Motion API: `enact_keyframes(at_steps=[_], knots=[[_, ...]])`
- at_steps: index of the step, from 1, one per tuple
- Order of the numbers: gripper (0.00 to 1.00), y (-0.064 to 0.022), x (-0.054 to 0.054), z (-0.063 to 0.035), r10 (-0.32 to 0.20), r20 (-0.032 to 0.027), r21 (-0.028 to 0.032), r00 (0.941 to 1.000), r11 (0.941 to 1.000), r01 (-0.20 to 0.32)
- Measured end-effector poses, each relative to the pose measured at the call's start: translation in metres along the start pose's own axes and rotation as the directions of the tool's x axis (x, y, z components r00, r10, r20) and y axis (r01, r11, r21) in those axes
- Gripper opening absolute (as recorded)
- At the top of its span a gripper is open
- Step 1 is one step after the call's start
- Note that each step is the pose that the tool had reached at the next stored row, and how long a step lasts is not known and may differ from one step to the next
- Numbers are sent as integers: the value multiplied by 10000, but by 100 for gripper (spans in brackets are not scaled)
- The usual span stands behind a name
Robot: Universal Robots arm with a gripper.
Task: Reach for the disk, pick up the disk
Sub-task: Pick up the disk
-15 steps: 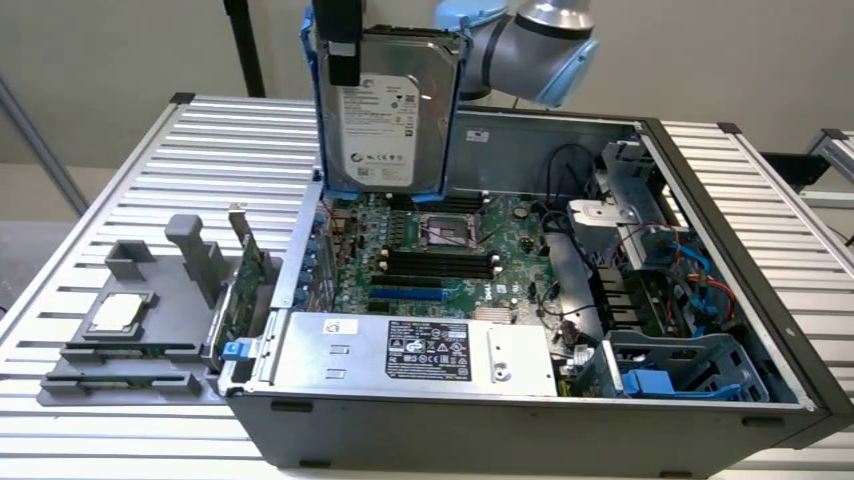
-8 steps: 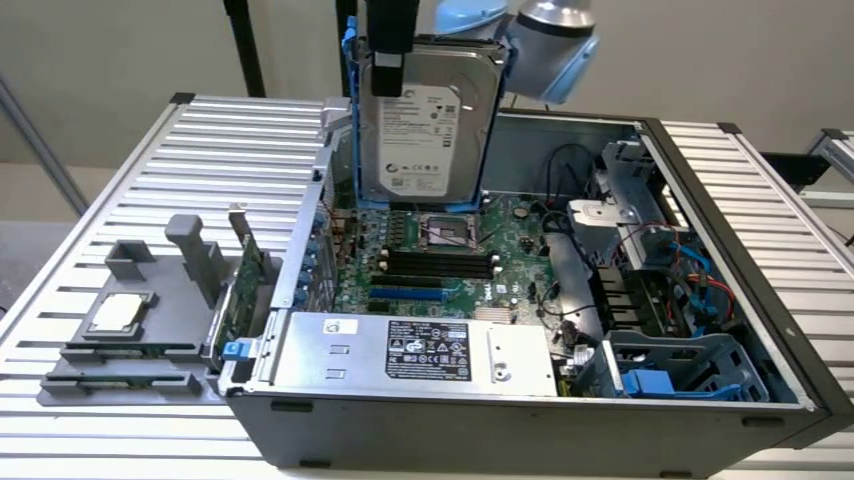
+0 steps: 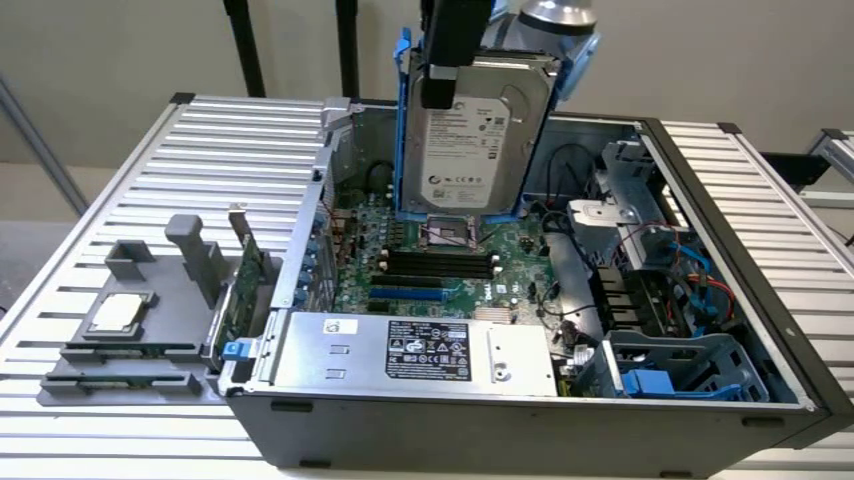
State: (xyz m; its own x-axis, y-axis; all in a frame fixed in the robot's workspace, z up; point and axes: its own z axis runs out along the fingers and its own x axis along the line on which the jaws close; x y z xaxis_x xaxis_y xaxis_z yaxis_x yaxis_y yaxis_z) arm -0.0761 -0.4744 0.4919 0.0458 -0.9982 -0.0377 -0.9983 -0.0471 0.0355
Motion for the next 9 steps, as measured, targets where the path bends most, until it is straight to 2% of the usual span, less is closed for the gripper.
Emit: enact_keyframes(at_steps=[9], knots=[[33, -381, 158, -17, 0, 0, -1, 10000, 10000, 0]])
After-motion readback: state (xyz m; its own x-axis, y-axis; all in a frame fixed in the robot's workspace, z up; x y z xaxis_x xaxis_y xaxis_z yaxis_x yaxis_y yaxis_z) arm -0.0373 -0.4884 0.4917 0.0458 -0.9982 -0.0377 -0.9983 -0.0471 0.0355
